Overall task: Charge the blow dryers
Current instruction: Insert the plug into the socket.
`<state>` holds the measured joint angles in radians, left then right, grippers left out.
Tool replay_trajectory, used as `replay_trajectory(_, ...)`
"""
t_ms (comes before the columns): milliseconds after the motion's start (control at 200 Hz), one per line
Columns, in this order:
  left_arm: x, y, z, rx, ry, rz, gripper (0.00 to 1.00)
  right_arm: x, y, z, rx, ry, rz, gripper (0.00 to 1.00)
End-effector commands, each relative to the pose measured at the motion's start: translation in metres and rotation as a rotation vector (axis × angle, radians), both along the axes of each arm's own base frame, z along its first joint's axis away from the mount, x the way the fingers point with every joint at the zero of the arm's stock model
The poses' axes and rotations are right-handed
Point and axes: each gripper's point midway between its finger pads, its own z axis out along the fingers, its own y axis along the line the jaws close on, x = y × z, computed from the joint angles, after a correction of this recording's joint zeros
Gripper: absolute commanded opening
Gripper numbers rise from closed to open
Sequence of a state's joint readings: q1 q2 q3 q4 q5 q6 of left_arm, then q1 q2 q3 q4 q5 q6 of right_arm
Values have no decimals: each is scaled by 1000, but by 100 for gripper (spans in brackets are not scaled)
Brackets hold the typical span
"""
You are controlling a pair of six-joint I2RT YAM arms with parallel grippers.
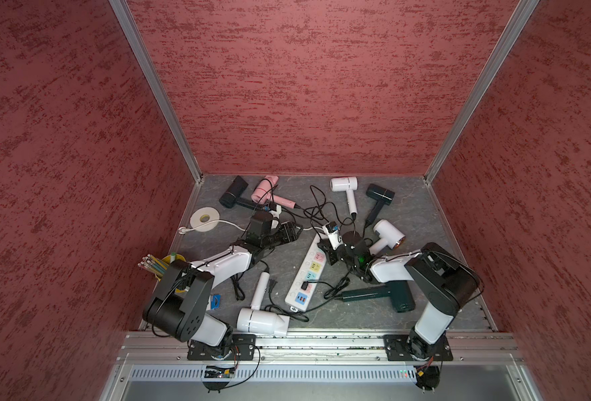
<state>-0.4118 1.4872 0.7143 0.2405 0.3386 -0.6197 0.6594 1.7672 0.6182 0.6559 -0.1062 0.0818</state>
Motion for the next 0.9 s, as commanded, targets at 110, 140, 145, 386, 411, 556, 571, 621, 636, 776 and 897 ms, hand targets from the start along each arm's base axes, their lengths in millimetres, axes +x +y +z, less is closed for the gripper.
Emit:
replay_trajectory(110, 2, -9, 2, 11, -18, -32, 74, -68, -49, -111, -276, 355, -30, 0)
replay_trajectory(140, 2, -9, 1, 14, -18, -32, 75, -67, -48, -109, -285, 342, -21, 0)
replay_trajectory(145, 2, -9, 1, 15, -19, -33, 75, -67, -47, -109, -286, 338, -20, 0)
replay_trajectory(386, 2, -11, -1, 18, -12, -40, 75, -79, -35, -113, -346, 306, 39, 0)
replay_trajectory(411, 2, -11, -1, 19, -13, -40, 74, -81, -35, -114, -342, 313, 46, 0)
replay_trajectory(556, 2, -12, 0, 15, -14, -45, 74, -89, -44, -122, -239, 393, 35, 0)
replay_trajectory(571, 1, -13, 0, 15, -13, -48, 74, -89, -44, -123, -233, 401, 35, 0)
replay_trajectory(621, 1, -15, 2, 16, -18, -56, 74, -91, -45, -131, -247, 433, 34, 0)
replay_trajectory(636, 0, -16, 2, 19, -20, -60, 74, -92, -46, -133, -250, 438, 31, 0)
replay_trajectory(776, -7, -36, 4, 41, -28, -126, 74, -91, -48, -129, -235, 425, 10, 0)
replay_trajectory(897, -12, -52, 2, 58, -28, -172, 74, -82, -45, -122, -245, 410, -5, 0)
